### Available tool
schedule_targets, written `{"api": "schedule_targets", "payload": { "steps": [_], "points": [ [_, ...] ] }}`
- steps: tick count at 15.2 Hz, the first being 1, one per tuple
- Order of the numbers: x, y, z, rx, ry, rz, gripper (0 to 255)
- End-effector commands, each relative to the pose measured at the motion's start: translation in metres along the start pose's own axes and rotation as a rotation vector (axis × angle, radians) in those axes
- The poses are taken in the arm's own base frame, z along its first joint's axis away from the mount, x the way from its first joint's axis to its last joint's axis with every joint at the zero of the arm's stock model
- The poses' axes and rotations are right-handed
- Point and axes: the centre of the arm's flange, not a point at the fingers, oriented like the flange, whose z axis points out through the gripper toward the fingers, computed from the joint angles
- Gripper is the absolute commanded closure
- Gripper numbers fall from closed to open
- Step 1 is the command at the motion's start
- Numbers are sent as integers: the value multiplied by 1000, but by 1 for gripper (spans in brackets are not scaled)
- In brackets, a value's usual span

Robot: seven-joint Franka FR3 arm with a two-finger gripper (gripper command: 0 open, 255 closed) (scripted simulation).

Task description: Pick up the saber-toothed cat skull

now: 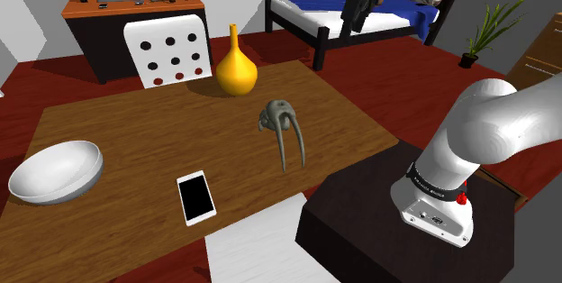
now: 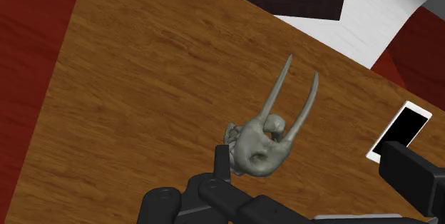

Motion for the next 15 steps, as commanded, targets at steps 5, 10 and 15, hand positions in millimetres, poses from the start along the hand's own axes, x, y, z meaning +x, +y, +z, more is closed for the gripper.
{"api": "schedule_targets", "payload": {
  "steps": [5,10,15],
  "points": [
    [-10,-22,51,-46,67,45,0],
    [-17,-46,117,-103,151,101,0],
    [-16,-66,185,-160,235,158,0]
  ]
}}
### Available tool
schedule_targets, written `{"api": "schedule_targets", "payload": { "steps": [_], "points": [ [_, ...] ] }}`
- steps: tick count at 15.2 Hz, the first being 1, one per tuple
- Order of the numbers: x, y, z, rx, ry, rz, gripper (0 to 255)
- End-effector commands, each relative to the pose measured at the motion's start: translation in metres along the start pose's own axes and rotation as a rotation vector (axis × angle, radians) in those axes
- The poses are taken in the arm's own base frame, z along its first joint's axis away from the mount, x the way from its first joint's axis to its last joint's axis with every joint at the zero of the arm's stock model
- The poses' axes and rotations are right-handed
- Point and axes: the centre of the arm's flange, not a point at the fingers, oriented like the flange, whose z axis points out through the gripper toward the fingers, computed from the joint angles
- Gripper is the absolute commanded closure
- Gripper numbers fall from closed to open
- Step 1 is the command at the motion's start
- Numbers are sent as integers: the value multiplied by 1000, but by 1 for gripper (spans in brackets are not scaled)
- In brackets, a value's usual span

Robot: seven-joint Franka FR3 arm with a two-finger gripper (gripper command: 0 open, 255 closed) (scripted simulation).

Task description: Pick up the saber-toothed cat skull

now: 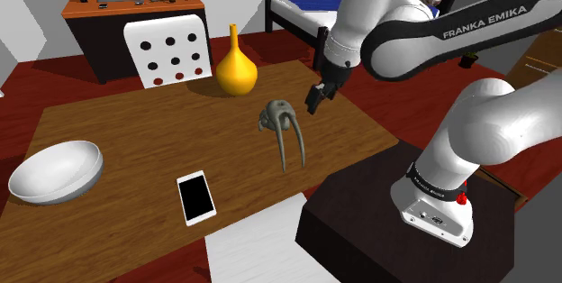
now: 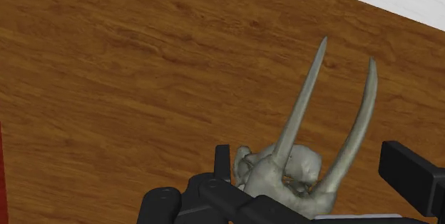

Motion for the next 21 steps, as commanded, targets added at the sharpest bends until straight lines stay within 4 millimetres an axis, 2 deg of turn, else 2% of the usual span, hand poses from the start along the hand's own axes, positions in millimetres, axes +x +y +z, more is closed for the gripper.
{"api": "schedule_targets", "payload": {
  "steps": [1,8,16,18,19,21],
  "points": [
    [-5,-10,-3,-19,130,29,0],
    [-7,-45,90,-95,247,112,0],
    [-15,-48,132,-98,251,115,0],
    [-15,-48,132,-98,251,115,0],
    [-15,-47,133,-98,251,115,255],
    [-15,-47,132,-98,251,115,255]
  ]
}}
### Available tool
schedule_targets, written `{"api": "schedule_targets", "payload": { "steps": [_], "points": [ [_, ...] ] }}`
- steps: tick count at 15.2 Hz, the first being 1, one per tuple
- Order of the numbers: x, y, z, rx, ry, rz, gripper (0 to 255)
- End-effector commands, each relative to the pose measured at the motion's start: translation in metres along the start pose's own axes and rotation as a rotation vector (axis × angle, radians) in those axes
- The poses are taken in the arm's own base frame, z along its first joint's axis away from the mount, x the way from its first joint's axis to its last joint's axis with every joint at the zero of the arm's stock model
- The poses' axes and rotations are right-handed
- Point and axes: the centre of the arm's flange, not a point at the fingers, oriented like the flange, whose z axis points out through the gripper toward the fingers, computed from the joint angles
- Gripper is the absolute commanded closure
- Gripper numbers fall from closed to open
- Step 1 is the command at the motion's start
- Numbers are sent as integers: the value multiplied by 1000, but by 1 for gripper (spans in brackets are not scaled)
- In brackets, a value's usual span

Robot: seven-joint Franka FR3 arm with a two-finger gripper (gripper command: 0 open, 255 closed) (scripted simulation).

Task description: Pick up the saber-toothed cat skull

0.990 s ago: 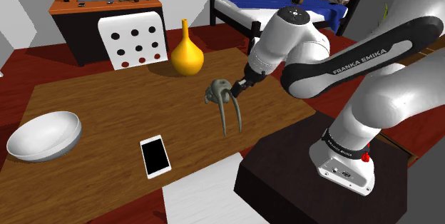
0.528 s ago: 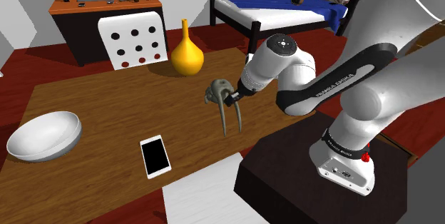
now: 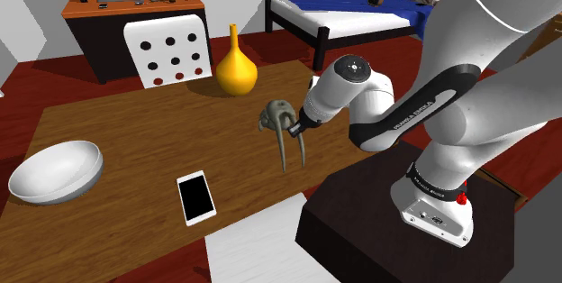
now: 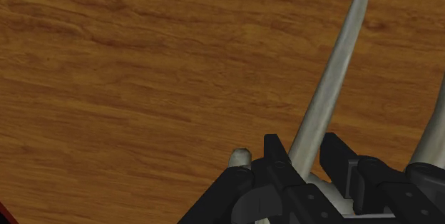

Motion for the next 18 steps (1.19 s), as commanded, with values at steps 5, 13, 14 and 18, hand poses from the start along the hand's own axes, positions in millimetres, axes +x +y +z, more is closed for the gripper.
{"api": "schedule_targets", "payload": {
  "steps": [5,13,14,18],
  "points": [
    [0,0,0,0,0,0,255],
    [14,3,-28,0,0,0,255],
    [16,3,-33,0,0,0,255],
    [26,5,-52,0,0,0,255]
  ]
}}
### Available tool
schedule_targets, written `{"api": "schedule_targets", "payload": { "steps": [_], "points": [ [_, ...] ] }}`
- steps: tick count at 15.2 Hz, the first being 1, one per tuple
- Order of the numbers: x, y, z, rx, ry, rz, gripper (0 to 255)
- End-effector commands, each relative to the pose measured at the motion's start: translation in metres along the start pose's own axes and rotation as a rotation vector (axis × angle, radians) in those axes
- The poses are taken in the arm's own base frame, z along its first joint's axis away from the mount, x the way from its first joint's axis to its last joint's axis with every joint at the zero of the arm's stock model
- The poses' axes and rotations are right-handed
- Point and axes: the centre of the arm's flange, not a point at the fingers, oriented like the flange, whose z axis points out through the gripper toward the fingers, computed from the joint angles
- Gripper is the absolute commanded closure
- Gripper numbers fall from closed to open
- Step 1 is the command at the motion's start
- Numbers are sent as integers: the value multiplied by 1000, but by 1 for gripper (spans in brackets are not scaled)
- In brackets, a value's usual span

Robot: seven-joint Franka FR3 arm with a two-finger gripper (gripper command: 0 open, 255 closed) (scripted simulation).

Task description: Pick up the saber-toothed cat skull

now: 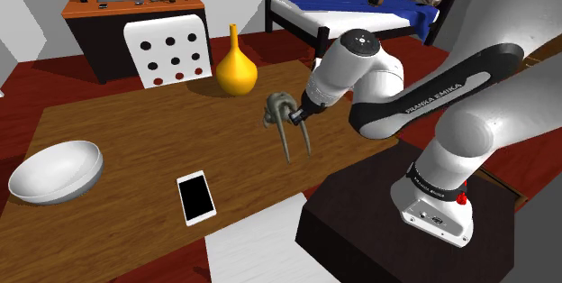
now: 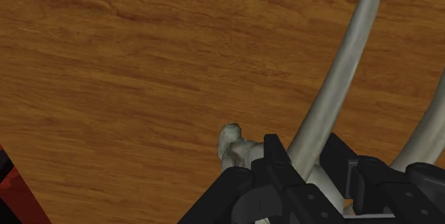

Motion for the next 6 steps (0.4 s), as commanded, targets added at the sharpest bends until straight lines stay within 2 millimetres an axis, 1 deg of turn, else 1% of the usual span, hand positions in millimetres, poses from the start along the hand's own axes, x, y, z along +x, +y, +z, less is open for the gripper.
{"api": "schedule_targets", "payload": {
  "steps": [1,4,6],
  "points": [
    [5,1,-10,1,1,0,255],
    [12,3,-24,1,1,0,255],
    [13,3,-24,1,1,0,255]
  ]
}}
